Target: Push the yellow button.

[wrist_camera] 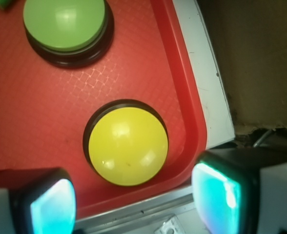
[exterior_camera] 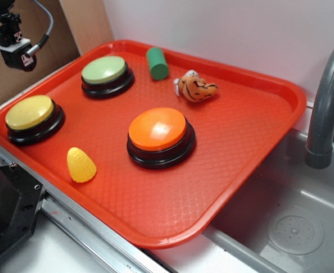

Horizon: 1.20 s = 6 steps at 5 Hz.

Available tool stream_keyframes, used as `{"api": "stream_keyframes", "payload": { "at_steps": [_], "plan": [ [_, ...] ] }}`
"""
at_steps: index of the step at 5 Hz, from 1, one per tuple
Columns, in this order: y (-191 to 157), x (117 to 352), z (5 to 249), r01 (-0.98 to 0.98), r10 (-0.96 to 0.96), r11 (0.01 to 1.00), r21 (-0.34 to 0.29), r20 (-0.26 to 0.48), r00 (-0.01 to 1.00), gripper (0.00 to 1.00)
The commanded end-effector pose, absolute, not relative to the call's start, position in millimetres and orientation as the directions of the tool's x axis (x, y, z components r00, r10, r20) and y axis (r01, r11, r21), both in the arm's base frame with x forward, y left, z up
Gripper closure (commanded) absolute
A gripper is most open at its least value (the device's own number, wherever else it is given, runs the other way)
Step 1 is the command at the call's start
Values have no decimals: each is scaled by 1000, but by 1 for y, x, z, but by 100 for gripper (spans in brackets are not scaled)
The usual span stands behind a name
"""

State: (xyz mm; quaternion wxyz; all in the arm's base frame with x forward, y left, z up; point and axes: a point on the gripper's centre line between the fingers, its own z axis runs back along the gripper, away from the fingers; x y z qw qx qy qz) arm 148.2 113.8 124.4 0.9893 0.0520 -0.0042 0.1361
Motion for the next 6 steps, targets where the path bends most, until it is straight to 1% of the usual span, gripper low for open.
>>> {"api": "stream_keyframes", "payload": {
  "at_steps": [1,3,4,5,6],
  "plan": [
    [110,159,144,-250,245,960,123,61,968,0],
    [106,159,153,-246,238,961,125,77,968,0],
    [104,158,157,-235,228,966,106,75,971,0],
    [102,158,160,-230,222,968,100,82,972,0],
    [102,157,161,-230,225,966,117,54,973,0]
  ]
}}
